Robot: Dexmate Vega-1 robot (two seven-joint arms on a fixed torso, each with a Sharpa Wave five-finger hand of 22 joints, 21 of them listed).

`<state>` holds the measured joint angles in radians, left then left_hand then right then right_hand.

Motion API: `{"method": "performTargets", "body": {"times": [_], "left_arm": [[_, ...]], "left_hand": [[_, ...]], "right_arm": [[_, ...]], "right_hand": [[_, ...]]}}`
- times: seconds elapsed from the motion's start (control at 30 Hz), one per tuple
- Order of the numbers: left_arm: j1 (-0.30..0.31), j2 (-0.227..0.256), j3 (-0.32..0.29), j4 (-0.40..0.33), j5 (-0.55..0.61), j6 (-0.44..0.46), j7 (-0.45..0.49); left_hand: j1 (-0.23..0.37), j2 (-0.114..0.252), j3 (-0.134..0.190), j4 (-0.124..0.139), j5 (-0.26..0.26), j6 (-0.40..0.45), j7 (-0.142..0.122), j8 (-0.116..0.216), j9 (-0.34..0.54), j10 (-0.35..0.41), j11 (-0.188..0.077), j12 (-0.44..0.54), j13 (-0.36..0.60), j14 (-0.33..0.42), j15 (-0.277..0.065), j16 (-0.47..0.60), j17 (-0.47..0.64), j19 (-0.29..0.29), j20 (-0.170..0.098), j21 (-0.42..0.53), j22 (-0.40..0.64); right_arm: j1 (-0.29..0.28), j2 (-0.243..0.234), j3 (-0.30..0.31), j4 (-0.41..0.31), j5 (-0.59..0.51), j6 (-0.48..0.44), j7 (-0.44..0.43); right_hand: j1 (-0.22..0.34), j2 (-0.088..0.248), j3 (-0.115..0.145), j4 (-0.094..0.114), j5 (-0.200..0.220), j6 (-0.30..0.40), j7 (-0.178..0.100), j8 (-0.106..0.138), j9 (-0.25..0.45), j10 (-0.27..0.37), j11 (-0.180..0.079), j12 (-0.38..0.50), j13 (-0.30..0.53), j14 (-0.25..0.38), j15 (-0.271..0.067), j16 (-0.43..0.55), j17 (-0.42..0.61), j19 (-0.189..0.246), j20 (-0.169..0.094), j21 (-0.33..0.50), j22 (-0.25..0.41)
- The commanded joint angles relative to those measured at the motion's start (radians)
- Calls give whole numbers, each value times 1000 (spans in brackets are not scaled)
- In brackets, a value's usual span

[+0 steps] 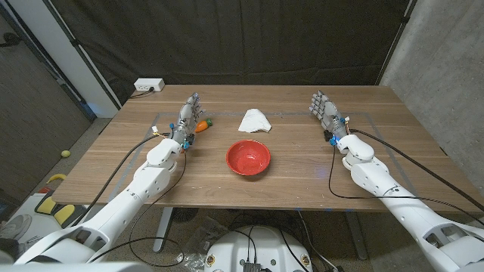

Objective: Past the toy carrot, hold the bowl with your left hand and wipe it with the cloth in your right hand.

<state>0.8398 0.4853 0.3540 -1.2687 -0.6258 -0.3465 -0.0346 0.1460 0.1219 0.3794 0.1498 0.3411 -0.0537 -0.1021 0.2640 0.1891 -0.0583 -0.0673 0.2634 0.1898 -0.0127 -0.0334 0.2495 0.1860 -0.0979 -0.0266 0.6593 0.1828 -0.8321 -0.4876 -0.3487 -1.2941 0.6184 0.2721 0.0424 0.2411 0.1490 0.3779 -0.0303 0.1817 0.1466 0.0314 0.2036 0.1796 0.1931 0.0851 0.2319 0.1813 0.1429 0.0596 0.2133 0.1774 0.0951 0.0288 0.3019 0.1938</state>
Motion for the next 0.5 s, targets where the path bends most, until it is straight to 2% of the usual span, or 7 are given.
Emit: {"method": "performTargets", "body": {"times": [0.03, 0.07, 0.1, 0.13, 0.17, 0.3, 0.5], "left_arm": [[17, -13, -22, -15, 101, -49, 52], [17, -8, -21, -21, 111, -44, 54], [17, -4, -18, -25, 122, -43, 53], [16, 1, -15, -27, 134, -47, 49], [17, 8, -11, -36, 149, -43, 49], [20, 42, 10, -78, 228, -30, 69], [13, 92, 44, -135, 349, -9, 94]], "left_hand": [[54, 5, 22, -25, -10, 122, 45, 36, 12, 172, 20, 62, 19, 184, 5, 35, 15, 86, 2, 29, 5], [65, -7, 21, -36, -11, 125, 41, 37, 12, 175, 16, 63, 20, 178, 1, 28, 15, 80, -5, 25, 4], [113, -54, 19, -83, -16, 98, 18, 23, 10, 160, 7, 55, 20, 165, -3, 5, 13, 77, -17, 18, 2], [146, -73, 20, -111, -20, 69, 2, 8, 9, 141, -1, 44, 19, 151, -5, -12, 12, 66, -18, 11, 3], [164, -82, 20, -124, -24, 38, -24, -8, 7, 128, -7, 36, 18, 147, -7, -21, 13, 58, -16, 6, 3], [194, -115, 12, -153, -35, 11, -43, -24, 5, 98, -14, 17, 15, 124, -15, -39, 12, 36, -10, -7, 4], [224, -147, 4, -181, -43, -5, -35, -33, 4, 83, -24, 4, 14, 101, -23, -51, 11, 17, -15, -19, 4]], "right_arm": [[-12, 60, 72, 1, -78, -40, 35], [-15, 63, 77, -1, -84, -44, 38], [-18, 67, 82, -4, -89, -47, 40], [-22, 71, 88, -7, -94, -50, 39], [-26, 74, 94, -13, -98, -54, 38], [-41, 80, 111, -39, -116, -74, 32], [-59, 89, 127, -74, -139, -91, 23]], "right_hand": [[23, -5, 23, -12, -3, 25, 2, -1, 6, 83, 25, 26, 8, 97, -3, 16, 10, 43, 9, 19, 10], [27, -8, 25, -16, -4, 17, -2, -5, 6, 60, 19, 14, 8, 74, 9, 1, 10, 27, 12, 12, 10], [30, -13, 28, -21, -4, 2, -10, -12, 6, 34, 12, 1, 8, 41, 15, -16, 9, 16, 16, 7, 10], [33, -17, 28, -26, -5, -11, -13, -16, 6, 18, 8, -7, 7, 22, 21, -25, 8, 6, 21, 2, 10], [34, -18, 28, -28, -5, -21, -17, -20, 6, 8, 8, -11, 7, 17, 22, -27, 8, 2, 21, 1, 10], [36, -21, 27, -31, -5, -26, -20, -20, 6, 6, 9, -13, 6, 7, 31, -30, 8, -4, 27, -3, 10], [36, -23, 25, -33, -6, -23, -20, -18, 6, 3, 11, -14, 6, 5, 37, -29, 8, -6, 33, -4, 10]]}}
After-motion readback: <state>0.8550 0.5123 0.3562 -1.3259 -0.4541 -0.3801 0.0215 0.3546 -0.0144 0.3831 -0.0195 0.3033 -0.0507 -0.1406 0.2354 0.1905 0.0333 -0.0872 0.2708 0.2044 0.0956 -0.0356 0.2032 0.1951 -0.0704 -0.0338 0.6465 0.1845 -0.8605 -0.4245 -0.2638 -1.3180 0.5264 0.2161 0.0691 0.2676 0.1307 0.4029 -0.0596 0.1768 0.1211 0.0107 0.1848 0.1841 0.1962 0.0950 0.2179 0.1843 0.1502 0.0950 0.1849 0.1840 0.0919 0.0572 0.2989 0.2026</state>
